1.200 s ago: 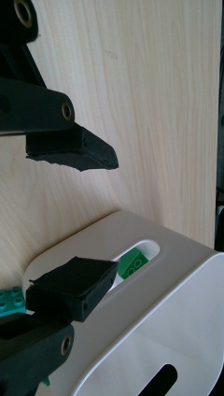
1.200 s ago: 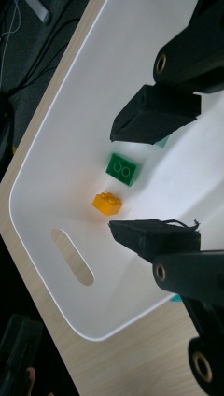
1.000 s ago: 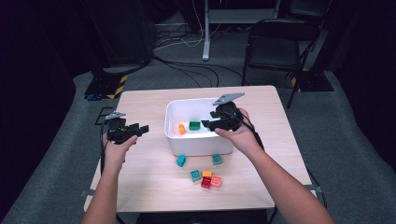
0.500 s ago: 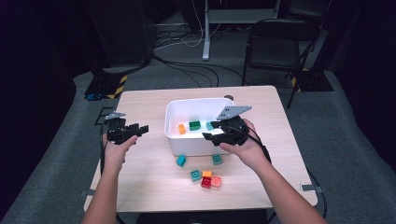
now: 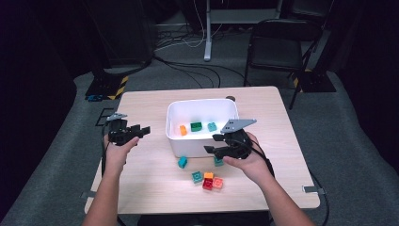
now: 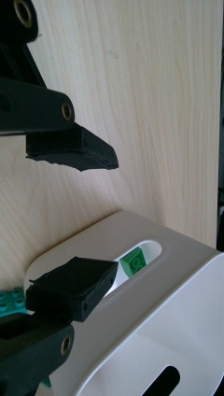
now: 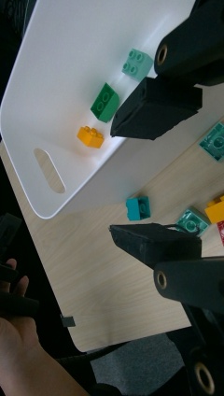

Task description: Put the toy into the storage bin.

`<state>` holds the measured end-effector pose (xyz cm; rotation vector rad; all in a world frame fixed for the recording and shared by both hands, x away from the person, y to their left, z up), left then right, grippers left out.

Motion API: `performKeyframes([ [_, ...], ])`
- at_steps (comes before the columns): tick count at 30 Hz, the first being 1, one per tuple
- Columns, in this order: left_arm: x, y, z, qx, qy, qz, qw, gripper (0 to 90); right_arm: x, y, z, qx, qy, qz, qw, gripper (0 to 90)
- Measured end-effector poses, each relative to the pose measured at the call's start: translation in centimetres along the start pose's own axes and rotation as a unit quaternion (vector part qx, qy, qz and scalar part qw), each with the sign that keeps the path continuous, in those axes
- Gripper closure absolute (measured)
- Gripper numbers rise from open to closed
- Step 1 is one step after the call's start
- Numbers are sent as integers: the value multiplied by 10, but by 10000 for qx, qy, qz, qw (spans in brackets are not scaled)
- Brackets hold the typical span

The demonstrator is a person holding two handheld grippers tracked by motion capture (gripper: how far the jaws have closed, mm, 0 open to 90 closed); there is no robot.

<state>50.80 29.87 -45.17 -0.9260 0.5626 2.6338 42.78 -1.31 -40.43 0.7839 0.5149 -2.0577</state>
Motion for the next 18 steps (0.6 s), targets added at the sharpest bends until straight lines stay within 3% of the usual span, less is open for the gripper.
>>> performKeyframes([
  [4,0,0,-1,-6,-16,20,10000,434,8,0,-2,29,33,-11,10000,456],
  [10,0,0,-2,-16,-23,5,10000,433,21,3,-8,285,-45,21,9996,456],
  [18,1,1,-3,-3,-35,5,10000,434,41,7,-18,103,-133,-193,9997,475],
])
Point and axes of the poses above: each handheld gripper's, and its own axes: z roughly backward along the jaws, x roughly out of its underside, y roughly to its right, the point moved 7 cm from there along -z, roughly forward along the jaws, and after that the axes turned 13 degrees about -y, right-handed, at the moved point
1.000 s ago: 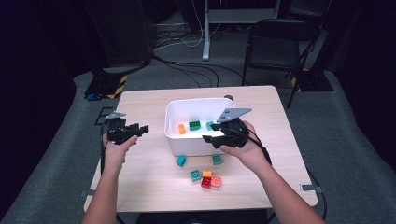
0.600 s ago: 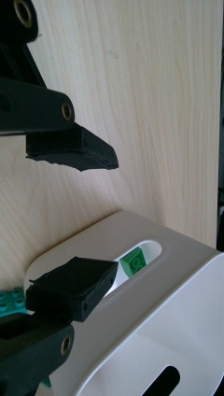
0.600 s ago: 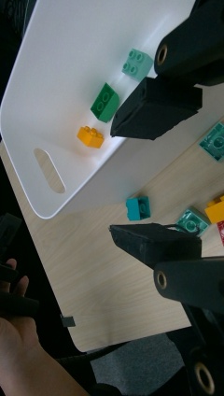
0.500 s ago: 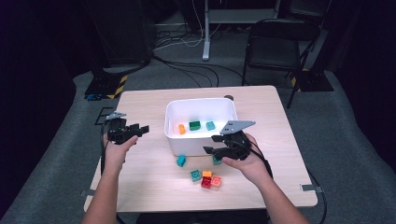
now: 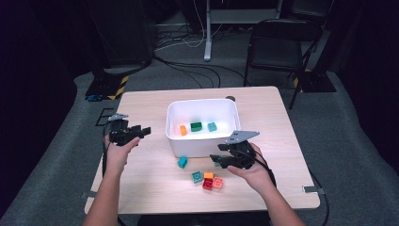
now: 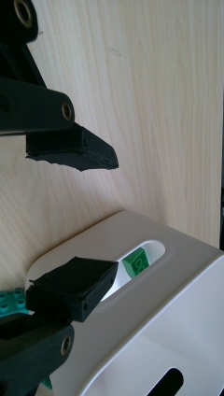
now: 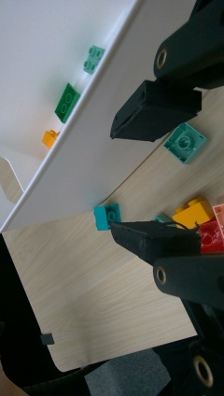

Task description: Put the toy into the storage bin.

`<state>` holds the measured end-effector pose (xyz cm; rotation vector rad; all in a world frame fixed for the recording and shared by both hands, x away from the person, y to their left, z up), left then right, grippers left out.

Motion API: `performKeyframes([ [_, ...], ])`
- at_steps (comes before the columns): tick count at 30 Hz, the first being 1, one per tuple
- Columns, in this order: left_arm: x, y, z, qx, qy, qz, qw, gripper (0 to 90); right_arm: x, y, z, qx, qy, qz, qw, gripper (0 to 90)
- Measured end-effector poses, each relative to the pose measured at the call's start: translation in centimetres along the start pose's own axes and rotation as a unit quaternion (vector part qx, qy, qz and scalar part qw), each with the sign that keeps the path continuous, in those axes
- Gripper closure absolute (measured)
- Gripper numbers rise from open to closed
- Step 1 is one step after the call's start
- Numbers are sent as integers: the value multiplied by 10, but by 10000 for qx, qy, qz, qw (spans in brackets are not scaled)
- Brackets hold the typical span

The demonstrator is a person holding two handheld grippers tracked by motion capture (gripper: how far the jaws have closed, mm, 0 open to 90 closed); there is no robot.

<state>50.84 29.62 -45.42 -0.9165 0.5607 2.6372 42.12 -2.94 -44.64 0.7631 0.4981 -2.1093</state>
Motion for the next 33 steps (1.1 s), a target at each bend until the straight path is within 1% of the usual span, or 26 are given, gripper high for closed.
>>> performKeyframes([
  [3,0,0,0,-5,-12,-4,10000,434,7,1,-3,-48,16,-29,10000,515],
  [6,0,0,-1,-7,-8,-10,10000,434,13,2,-7,-102,-73,1,9999,538],
  [8,0,0,-1,-12,-24,-14,10000,434,17,4,-10,-17,-121,52,9999,545],
  [13,0,0,-1,-1,-12,-11,10000,434,25,3,-18,-28,-188,65,9998,547],
  [16,0,0,0,1,-11,-10,10000,434,30,2,-25,-61,-239,102,9996,547],
  [20,0,0,0,5,-3,-5,10000,434,38,2,-37,-35,-346,14,9994,549],
  [23,-1,-1,0,-8,7,-10,10000,434,42,2,-43,-72,-397,23,9992,550],
  [25,0,-1,0,2,-3,1,10000,434,43,0,-47,-91,-432,31,9990,554],
  [29,-1,-1,0,-11,6,-12,10000,434,44,-4,-53,-66,-459,132,9988,562],
  [33,0,0,0,-5,-19,-15,10000,434,46,-11,-61,-165,-559,207,9981,564],
])
Point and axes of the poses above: each handheld gripper's, and its own axes: z roughly backward along the jaws, x roughly out of its underside, y roughly to its right, the point moved 7 cm from there along -z, roughly forward along the jaws, and after that the axes turned 13 degrees about -y, right-handed, at the moved point
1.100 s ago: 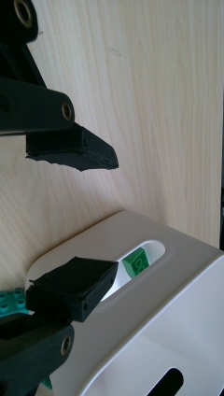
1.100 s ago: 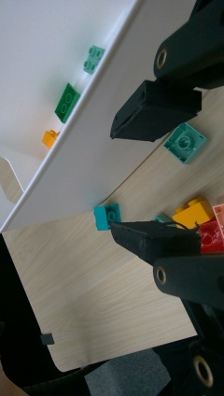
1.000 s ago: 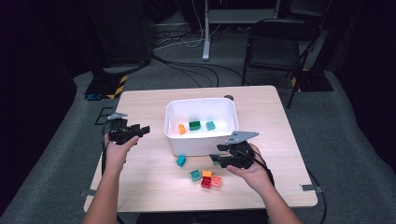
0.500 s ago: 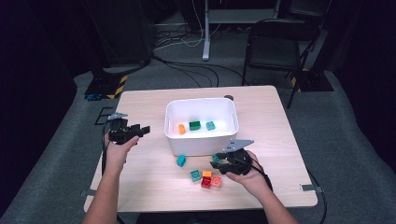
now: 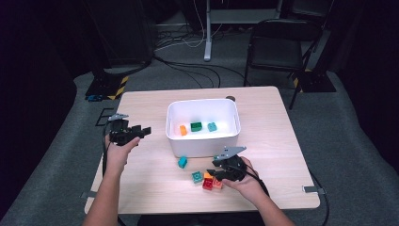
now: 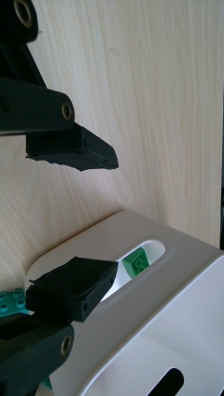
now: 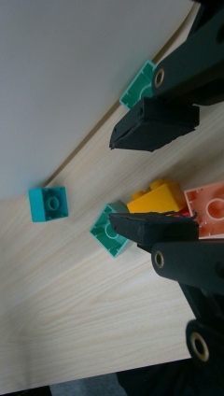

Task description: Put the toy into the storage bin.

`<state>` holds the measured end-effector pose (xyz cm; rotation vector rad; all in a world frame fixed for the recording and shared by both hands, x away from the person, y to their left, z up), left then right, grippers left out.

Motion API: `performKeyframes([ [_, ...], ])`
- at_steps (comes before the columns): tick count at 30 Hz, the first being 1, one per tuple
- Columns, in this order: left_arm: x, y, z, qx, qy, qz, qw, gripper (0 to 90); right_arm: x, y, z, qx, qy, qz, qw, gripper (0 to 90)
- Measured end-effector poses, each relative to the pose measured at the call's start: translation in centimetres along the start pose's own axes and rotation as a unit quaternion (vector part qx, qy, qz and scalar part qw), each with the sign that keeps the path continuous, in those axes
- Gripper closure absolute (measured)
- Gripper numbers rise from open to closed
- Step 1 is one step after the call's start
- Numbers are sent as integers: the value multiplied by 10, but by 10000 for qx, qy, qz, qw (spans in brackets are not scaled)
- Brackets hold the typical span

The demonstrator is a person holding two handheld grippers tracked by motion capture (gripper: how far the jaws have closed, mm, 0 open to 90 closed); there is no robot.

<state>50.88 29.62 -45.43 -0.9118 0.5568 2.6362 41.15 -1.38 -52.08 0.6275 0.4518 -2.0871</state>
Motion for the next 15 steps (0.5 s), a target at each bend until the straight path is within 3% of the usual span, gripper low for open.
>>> performKeyframes([
  [9,0,0,0,2,1,6,10000,434,2,-7,-16,-5,-212,219,9995,567],
  [15,0,-1,0,-2,1,4,10000,434,3,-2,-20,73,-219,184,9996,571],
])
Point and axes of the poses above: each handheld gripper's, and its own axes: z roughly backward along the jaws, x roughly out of its underside, y roughly to its right, the point moved 7 cm from there along -z, roughly forward along the jaws, and after that the axes turned 13 degrees about -y, right-handed, at the moved point
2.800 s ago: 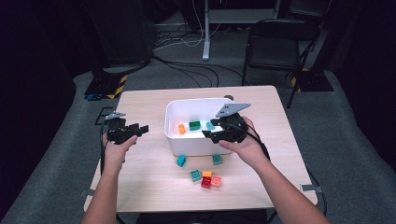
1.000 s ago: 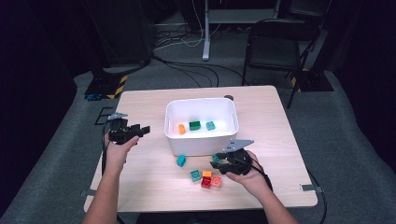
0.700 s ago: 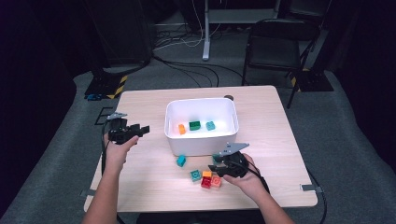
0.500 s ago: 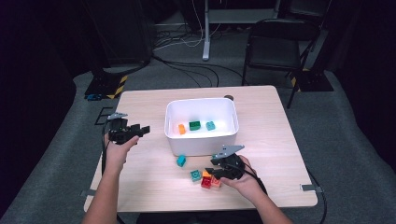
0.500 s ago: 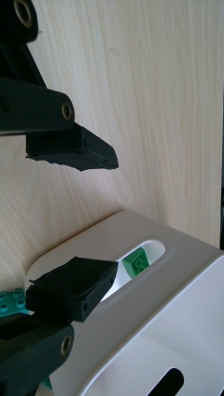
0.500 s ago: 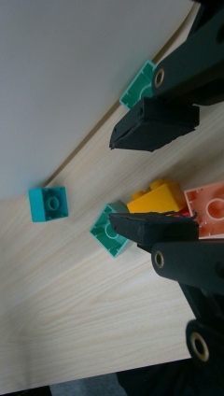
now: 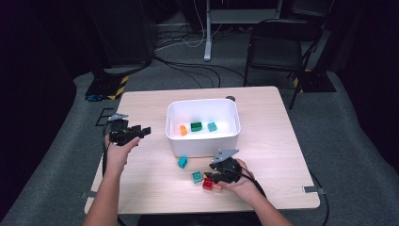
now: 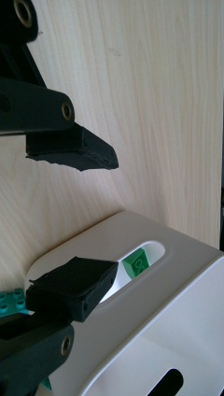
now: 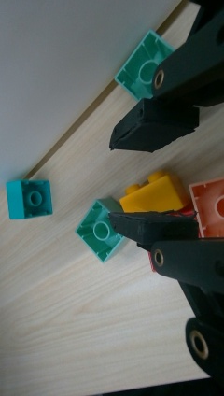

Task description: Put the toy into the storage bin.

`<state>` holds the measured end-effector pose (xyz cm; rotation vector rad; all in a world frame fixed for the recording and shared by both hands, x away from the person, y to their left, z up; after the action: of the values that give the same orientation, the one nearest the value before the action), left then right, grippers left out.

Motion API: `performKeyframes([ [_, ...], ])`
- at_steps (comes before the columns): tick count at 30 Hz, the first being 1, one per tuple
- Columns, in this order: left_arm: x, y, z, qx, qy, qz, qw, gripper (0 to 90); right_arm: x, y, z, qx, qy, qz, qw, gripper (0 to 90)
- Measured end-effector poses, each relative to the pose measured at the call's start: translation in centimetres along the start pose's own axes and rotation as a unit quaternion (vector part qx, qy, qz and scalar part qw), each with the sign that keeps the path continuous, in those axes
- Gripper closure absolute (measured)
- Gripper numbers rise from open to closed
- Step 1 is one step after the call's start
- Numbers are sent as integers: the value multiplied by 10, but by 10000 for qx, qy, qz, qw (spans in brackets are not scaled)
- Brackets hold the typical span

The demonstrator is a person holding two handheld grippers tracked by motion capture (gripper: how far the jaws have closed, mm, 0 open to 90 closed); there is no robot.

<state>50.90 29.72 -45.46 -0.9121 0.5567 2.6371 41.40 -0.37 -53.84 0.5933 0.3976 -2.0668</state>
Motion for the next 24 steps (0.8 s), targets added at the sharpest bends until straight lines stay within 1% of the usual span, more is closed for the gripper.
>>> performKeyframes([
  [1,0,0,0,1,-2,4,10000,434,0,1,0,-6,-9,-75,10000,571],
  [6,0,0,-1,7,-12,-1,10000,434,0,5,0,27,14,-142,9999,570],
  [11,0,0,0,17,-7,16,10000,433,0,-2,1,-91,38,-74,9999,568],
  [14,0,0,0,7,-6,8,10000,434,0,-4,0,-106,24,7,9999,567],
  [16,0,0,-1,10,-8,7,10000,434,0,-4,-2,-121,28,-55,9999,565],
  [20,0,0,-1,12,1,17,10000,434,-1,-1,-1,-83,68,-58,9999,567],
  [23,0,0,-1,11,3,22,10000,433,-1,-4,0,-204,59,-85,9997,565],
  [24,0,0,-1,11,1,19,10000,434,0,-6,-1,-211,38,-72,9997,566],
])
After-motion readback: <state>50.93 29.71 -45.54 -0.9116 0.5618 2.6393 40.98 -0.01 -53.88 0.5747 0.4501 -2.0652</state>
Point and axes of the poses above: each handheld gripper's, and its own axes: z roughly backward along the jaws, x roughly out of its underside, y roughly to its right, the point moved 7 cm from there along -z, roughly forward along the jaws, and after that the axes turned 13 degrees about -y, right-handed, at the moved point
